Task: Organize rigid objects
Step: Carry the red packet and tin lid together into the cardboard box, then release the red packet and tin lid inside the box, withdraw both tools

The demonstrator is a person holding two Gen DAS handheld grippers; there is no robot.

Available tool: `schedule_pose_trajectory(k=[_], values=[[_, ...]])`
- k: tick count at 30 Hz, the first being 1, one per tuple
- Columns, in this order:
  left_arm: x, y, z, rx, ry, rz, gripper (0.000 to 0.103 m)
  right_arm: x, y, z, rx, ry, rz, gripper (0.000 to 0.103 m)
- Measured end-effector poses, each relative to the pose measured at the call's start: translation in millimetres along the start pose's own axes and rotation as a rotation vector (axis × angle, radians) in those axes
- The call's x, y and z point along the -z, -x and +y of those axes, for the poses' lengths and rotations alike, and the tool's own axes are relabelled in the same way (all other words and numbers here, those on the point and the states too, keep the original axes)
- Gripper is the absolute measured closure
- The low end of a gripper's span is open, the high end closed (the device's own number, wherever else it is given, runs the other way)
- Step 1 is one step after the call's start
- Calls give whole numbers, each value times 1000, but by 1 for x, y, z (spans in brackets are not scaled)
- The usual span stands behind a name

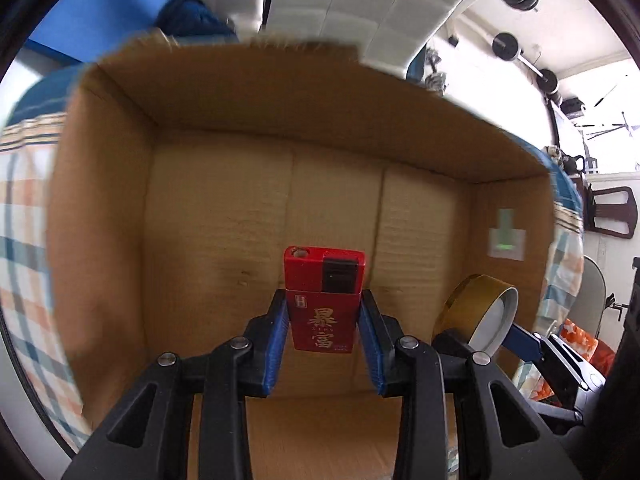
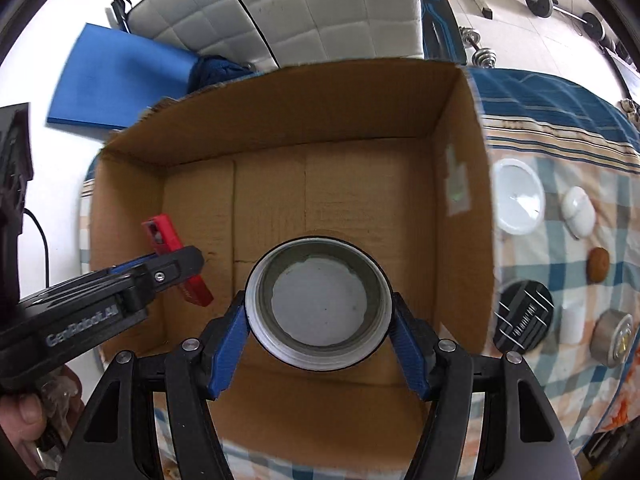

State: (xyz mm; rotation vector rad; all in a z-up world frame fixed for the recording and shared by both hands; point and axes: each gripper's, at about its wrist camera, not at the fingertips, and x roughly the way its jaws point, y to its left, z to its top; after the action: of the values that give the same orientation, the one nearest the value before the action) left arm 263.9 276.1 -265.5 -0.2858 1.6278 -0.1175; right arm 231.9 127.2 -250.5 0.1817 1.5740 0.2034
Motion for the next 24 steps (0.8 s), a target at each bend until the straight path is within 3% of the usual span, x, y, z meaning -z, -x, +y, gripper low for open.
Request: schedule_pose_trajectory(k=[7,14,21,24], values=[[-9,-49,-3,-28,-60,108,72,-16,-56,5,60,-3,98,34],[9,-59,-12,-35,-93,167,72,-11,-76,11,77,6,178,34],[26,-58,-23,-50,-104,176,71,-1,-91,10,101,9,215,34],[30,-48,-27,-82,-106,162,58,1,-92,9,94,-5,225,33]])
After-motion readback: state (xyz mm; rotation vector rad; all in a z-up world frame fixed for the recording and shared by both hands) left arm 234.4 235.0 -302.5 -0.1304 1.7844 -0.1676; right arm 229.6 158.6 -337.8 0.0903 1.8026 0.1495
